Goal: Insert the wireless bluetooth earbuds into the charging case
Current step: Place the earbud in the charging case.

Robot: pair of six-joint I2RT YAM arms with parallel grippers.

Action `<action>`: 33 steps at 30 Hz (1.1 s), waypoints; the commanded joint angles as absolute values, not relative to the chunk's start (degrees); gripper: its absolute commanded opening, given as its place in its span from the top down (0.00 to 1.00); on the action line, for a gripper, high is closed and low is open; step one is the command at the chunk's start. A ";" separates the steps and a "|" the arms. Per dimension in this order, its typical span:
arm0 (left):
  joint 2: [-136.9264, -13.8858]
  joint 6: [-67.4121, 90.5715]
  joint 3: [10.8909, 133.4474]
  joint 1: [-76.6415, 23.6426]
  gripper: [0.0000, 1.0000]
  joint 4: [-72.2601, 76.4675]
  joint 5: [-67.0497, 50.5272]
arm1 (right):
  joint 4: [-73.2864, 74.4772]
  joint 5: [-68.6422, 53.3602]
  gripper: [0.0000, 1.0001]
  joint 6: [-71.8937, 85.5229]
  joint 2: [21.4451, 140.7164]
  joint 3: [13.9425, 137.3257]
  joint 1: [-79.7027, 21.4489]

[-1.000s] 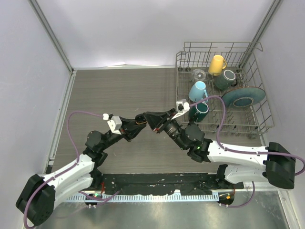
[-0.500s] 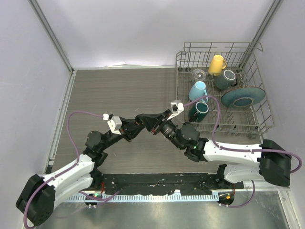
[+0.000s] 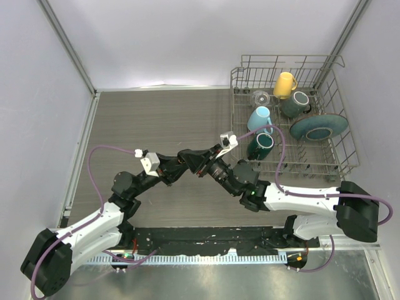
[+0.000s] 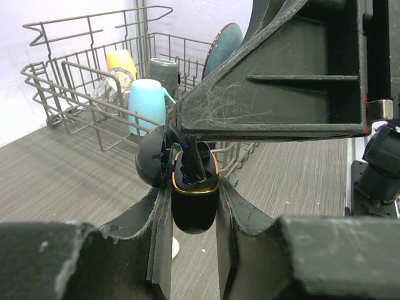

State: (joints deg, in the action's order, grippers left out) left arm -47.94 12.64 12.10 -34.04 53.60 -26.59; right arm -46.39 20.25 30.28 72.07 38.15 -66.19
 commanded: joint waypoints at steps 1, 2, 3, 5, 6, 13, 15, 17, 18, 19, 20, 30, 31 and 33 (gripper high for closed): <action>-47.81 12.04 14.33 -34.19 1.00 58.01 -26.46 | -47.38 20.74 0.99 29.44 72.51 40.78 -66.62; -47.81 12.04 14.33 -34.19 1.00 58.09 -26.28 | -46.85 20.83 0.99 29.36 72.51 40.78 -66.71; -47.81 11.95 14.33 -34.19 1.00 58.10 -26.28 | -46.76 20.92 0.99 29.18 72.51 40.78 -66.80; -47.81 12.13 14.33 -34.19 1.00 58.27 -26.02 | -46.50 21.18 0.99 29.00 72.60 40.69 -67.06; -47.73 12.13 14.33 -34.19 1.00 58.36 -25.93 | -46.32 21.27 0.99 29.00 72.51 40.69 -67.15; -48.08 12.30 14.33 -34.19 1.00 59.24 -25.22 | -45.17 21.36 0.99 28.56 72.95 40.87 -67.59; -48.25 12.30 14.24 -34.19 1.00 59.68 -25.05 | -44.65 21.79 0.99 28.21 72.86 40.96 -67.76; -48.16 12.48 14.24 -34.19 1.00 59.94 -24.87 | -43.78 22.15 0.99 27.34 72.77 40.96 -68.11; -47.99 12.48 14.24 -34.19 1.00 60.03 -24.79 | -43.33 22.58 0.99 27.07 72.77 40.96 -68.29; -47.90 12.48 14.24 -34.19 1.00 60.03 -24.70 | -42.98 23.63 0.99 26.81 72.60 40.96 -68.55; -47.73 12.48 14.24 -34.19 1.00 60.03 -24.61 | -42.28 24.08 0.99 26.28 72.51 40.96 -68.73; -46.76 12.66 14.15 -34.19 1.00 60.03 -24.52 | -42.10 27.86 0.99 25.05 72.69 40.34 -69.26; -46.76 12.66 14.06 -34.19 1.00 60.03 -24.61 | -42.27 28.04 0.99 25.05 72.69 40.34 -69.34; -46.67 12.74 13.89 -34.19 1.00 60.03 -25.05 | -42.89 28.74 0.99 24.96 72.69 40.60 -69.35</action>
